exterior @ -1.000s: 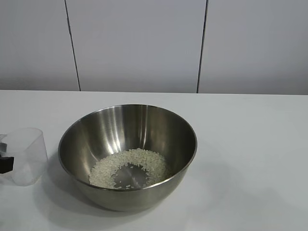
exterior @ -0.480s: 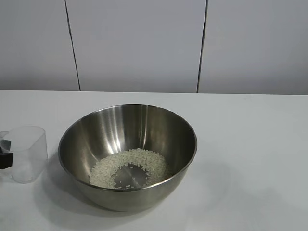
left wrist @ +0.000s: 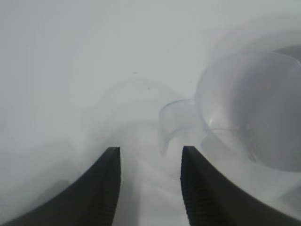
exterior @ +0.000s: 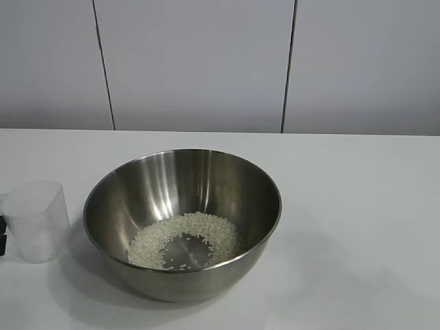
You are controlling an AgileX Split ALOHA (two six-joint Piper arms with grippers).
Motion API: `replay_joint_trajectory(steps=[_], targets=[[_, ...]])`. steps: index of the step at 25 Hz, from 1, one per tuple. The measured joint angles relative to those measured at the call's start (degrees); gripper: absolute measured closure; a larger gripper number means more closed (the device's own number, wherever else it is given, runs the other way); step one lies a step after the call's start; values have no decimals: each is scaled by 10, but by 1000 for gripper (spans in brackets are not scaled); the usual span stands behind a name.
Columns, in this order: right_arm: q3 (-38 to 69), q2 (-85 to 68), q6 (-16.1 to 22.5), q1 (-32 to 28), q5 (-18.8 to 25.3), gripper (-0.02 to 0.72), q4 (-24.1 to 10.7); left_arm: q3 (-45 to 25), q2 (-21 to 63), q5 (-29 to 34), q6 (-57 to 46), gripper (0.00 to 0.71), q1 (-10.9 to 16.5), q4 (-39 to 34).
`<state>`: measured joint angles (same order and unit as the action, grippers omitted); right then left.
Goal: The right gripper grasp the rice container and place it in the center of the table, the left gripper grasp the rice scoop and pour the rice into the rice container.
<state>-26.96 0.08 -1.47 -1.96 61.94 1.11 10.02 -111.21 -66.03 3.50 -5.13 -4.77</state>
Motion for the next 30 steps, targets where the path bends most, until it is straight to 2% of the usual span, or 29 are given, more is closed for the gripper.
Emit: replay_joint_trajectory(steps=[4,9,13,22,24,30], targets=[[0,0,0,0,0,387,0,-20,0,0,0,403,0,6],[0,0,0,0,0,387,0,-21,0,0,0,403,0,60],[0,0,0,0,0,387,0,-13,1,0,-15,403,19,70],[0,0,0,0,0,387,0,46,82,8,-58,403,124,42],[0,0,0,0,0,387,0,72,108,51,-67,403,147,24],[0,0,0,0,0,387,0,151,184,242,-122,403,237,-71]])
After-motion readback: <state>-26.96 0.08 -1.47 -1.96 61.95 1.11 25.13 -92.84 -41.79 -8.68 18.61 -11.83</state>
